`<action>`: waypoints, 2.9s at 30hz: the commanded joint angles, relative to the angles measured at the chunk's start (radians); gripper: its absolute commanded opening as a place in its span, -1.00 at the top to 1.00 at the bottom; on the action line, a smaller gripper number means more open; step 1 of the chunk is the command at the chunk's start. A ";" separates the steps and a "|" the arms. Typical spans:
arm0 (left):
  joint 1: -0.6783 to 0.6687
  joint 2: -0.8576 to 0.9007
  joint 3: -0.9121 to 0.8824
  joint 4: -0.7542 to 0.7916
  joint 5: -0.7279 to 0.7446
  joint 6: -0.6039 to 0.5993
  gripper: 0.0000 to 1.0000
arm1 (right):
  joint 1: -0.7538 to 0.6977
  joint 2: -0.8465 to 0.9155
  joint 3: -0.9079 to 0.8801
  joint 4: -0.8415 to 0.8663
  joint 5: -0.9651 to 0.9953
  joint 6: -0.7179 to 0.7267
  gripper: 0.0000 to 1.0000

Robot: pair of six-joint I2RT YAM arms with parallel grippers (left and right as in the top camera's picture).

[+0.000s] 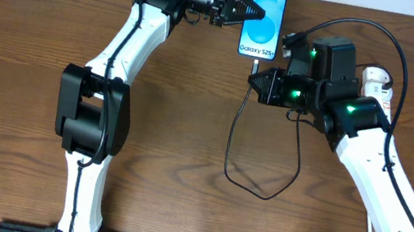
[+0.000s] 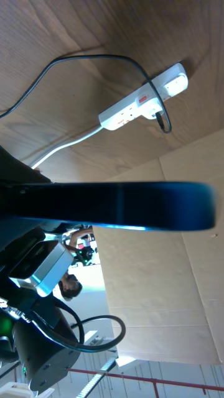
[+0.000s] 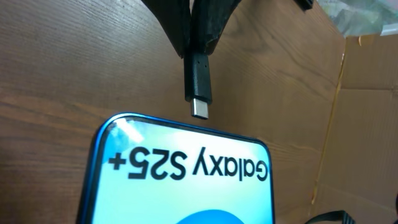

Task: Plug charger to phone and switch on socket
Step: 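Carry the plug with the right gripper up to the phone's bottom port, then push the plug upward into the phone port with the right gripper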

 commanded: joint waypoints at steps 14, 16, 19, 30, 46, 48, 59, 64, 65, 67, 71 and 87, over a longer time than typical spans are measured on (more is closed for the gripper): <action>0.002 -0.034 0.013 0.006 0.039 -0.005 0.86 | 0.011 0.033 0.018 0.023 -0.021 0.027 0.98; 0.002 -0.034 0.013 0.006 0.040 -0.005 0.85 | 0.011 0.033 0.019 0.027 -0.022 0.027 0.98; 0.002 -0.034 0.013 0.006 0.040 -0.005 0.86 | 0.011 0.033 0.019 0.035 -0.022 0.038 0.98; 0.002 -0.034 0.013 0.045 0.038 0.000 0.86 | 0.011 0.033 0.019 0.042 -0.048 0.037 0.98; 0.008 -0.034 0.013 0.051 0.020 0.007 0.86 | 0.011 0.033 0.019 0.036 -0.040 0.032 0.98; 0.008 -0.034 0.013 0.051 0.020 0.007 0.86 | 0.011 0.033 0.019 0.038 -0.040 0.030 0.98; 0.008 -0.034 0.013 0.051 0.019 0.007 0.85 | 0.011 0.033 0.026 0.032 -0.020 0.014 0.98; 0.009 -0.034 0.013 0.051 0.019 0.007 0.86 | 0.010 0.033 0.044 0.009 -0.019 0.007 0.98; 0.009 -0.034 0.013 0.051 0.019 0.007 0.85 | 0.010 0.033 0.048 0.004 -0.019 0.006 0.98; 0.009 -0.034 0.013 0.051 0.019 0.007 0.86 | 0.011 0.033 0.055 0.001 -0.019 -0.005 0.98; 0.009 -0.034 0.013 0.051 0.019 0.007 0.86 | 0.010 0.032 0.057 0.000 -0.014 -0.004 0.98; 0.009 -0.034 0.013 0.051 0.019 0.006 0.86 | 0.011 0.032 0.057 -0.021 0.027 -0.011 0.98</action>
